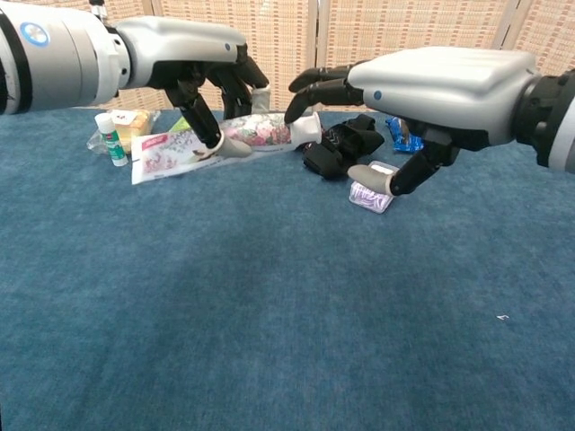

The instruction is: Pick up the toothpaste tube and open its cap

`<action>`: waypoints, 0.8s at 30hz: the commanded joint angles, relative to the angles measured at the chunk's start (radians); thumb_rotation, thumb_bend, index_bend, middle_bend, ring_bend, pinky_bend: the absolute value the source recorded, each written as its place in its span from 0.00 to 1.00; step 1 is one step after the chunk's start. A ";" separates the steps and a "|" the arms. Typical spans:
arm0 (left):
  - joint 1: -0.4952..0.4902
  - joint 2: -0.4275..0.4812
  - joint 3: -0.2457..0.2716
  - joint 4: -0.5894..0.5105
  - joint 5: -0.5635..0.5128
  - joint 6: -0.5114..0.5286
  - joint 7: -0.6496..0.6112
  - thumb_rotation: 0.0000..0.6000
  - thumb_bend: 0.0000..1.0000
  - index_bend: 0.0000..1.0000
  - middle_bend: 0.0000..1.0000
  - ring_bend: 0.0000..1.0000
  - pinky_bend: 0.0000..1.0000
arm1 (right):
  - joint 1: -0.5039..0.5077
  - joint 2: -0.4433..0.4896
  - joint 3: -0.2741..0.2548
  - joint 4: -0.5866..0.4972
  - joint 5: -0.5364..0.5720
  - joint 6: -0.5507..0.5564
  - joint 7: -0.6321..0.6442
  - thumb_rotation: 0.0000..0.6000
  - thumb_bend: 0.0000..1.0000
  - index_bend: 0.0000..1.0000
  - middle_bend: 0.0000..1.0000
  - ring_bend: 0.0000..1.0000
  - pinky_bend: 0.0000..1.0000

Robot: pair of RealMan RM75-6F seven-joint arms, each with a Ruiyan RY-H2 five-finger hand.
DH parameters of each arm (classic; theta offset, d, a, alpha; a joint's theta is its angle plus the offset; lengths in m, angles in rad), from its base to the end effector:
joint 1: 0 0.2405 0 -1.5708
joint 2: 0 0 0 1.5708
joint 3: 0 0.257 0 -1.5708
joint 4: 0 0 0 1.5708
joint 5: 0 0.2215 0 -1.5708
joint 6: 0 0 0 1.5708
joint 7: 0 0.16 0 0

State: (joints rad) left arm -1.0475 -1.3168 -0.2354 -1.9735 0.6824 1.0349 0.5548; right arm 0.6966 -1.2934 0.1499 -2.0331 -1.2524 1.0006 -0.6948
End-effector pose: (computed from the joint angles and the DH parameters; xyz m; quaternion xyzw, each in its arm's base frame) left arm -0.0131 0.3412 0.0176 -0.7635 -0.3848 -0.3894 0.3427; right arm -0.0639 -0.2757 0.0221 0.8199 -0.2380 0.3870 0.3484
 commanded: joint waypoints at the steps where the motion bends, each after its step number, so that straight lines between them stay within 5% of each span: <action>1: 0.000 0.004 0.002 -0.001 0.002 -0.001 -0.004 1.00 0.34 0.55 0.70 0.43 0.11 | 0.003 0.001 -0.003 0.003 0.005 0.005 0.002 1.00 0.39 0.18 0.00 0.00 0.00; 24: -0.001 0.041 0.009 -0.009 0.014 -0.023 -0.061 1.00 0.34 0.56 0.71 0.43 0.11 | 0.022 0.009 -0.033 0.025 0.035 0.025 0.023 1.00 0.39 0.18 0.00 0.00 0.00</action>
State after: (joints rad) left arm -1.0488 -1.2769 -0.2264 -1.9831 0.6961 1.0123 0.4951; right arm 0.7186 -1.2845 0.1176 -2.0087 -1.2176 1.0253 -0.6716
